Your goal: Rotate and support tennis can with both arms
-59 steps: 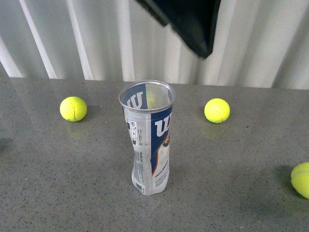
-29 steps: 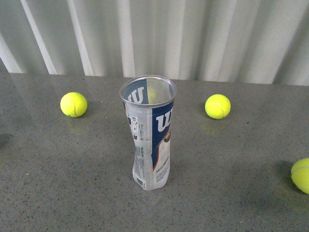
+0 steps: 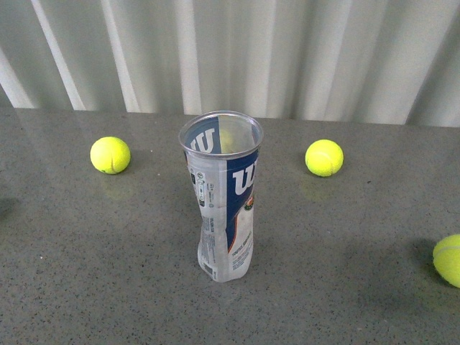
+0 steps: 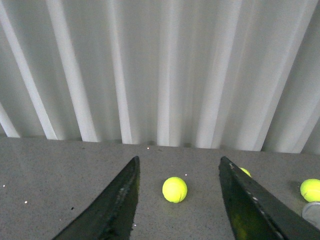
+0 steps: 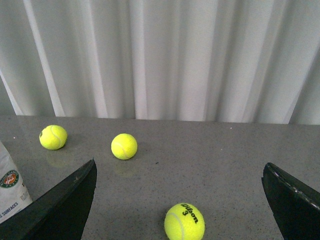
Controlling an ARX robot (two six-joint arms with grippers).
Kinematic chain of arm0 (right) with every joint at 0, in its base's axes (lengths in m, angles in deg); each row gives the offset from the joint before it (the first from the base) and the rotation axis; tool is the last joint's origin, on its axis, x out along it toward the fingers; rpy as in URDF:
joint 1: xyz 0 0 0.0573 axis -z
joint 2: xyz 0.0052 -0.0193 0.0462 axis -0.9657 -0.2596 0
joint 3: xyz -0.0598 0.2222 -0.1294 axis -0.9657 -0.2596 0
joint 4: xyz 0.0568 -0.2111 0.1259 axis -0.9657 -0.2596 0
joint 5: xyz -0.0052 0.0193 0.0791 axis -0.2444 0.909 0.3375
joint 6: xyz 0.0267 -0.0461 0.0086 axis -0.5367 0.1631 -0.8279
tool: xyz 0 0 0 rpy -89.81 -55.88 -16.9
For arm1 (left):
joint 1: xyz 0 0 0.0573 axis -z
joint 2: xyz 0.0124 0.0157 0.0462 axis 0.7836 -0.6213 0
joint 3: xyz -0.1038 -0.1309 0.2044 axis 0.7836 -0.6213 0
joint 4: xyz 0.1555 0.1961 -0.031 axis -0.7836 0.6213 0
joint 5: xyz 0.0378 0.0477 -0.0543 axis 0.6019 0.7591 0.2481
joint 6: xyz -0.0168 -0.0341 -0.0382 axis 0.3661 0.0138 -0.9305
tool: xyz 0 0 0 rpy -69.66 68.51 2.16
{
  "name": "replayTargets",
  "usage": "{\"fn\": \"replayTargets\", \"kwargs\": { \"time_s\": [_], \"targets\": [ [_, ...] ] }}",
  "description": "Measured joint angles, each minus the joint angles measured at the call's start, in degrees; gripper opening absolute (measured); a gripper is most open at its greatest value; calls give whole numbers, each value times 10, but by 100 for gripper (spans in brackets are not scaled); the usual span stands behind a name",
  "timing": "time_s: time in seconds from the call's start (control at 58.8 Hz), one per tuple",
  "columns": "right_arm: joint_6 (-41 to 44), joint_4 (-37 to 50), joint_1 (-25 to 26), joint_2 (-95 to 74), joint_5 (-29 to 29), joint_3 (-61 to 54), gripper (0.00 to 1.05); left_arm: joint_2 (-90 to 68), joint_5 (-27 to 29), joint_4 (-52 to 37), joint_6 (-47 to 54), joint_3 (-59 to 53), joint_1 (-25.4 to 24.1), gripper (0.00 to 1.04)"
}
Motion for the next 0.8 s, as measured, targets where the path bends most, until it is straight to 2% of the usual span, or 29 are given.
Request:
{"fn": "replayTargets", "kwargs": {
  "time_s": [0.221, 0.255, 0.799],
  "targets": [
    [0, 0, 0, 0, -1, 0, 98, 44, -6, -31, -7, -100, 2, 6],
    [0, 0, 0, 0, -1, 0, 98, 52, -5, -35, -11, -109, 2, 4],
    [0, 0, 0, 0, 0, 0, 98, 162, -5, -44, -13, -222, 2, 4]
  ]
}}
